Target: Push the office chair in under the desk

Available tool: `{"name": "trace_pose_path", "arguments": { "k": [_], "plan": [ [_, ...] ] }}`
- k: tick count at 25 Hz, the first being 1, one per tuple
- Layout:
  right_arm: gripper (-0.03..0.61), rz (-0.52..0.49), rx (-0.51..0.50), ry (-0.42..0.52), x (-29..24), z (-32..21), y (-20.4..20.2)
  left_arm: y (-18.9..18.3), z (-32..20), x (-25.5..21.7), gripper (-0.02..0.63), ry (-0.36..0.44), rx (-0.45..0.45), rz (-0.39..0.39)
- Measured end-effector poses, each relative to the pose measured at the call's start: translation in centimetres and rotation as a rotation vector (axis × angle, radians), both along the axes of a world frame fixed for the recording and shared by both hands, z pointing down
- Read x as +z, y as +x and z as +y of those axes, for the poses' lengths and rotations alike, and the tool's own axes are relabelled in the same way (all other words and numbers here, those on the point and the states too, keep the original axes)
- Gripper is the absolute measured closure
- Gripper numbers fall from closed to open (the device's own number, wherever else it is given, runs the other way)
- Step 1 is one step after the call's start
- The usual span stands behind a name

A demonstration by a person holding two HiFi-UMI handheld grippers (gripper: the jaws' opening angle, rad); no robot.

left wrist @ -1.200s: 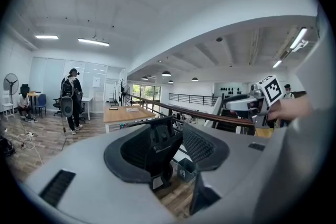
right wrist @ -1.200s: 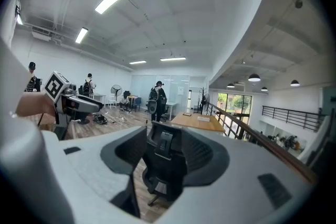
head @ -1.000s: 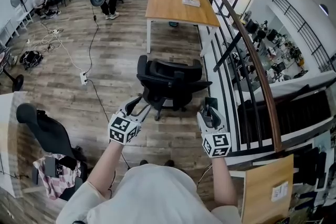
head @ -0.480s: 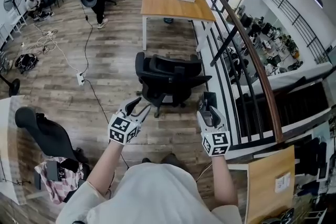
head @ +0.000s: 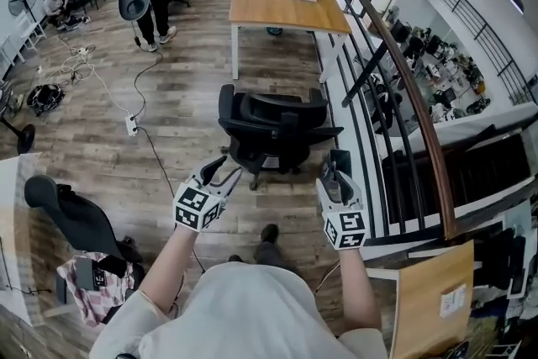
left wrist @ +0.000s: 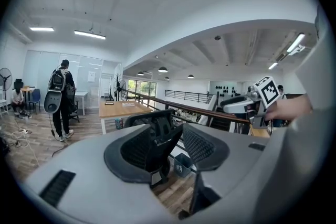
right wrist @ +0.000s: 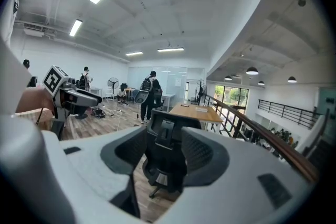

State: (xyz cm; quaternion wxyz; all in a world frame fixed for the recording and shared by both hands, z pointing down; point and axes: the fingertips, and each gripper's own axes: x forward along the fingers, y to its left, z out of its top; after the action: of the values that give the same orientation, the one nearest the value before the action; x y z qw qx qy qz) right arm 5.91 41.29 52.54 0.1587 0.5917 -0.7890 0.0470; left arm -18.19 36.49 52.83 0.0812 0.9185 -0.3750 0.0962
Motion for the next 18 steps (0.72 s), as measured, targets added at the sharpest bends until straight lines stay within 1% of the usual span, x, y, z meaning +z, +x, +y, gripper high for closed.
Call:
{"name": "trace_pose_path", "arguments": {
  "k": [6,10,14,18],
  "plan": [
    [0.385,-0.007,-0.024,-0.009,0.0,-4.7,1.9,1.6,-4.0,-0.3,0.428,-0.002,-0.018,-0.019],
    [0.385,0.005,-0.049,-0.03,0.7,-8.0,3.2,2.8,-6.7,0.3,0.428,-0.014,-0.026,-0.046],
    [0.385,0.05,-0.094,-0.069,2.0,-10.9,4.6,4.1,-8.9,2.1,0.428,-0.041,-0.019,-0.109],
    [0.385,0.11,-0.166,-0.115,3.7,-13.5,5.8,5.5,-10.9,3.6,0.428,-0.058,-0.011,-0.177]
  ]
}}
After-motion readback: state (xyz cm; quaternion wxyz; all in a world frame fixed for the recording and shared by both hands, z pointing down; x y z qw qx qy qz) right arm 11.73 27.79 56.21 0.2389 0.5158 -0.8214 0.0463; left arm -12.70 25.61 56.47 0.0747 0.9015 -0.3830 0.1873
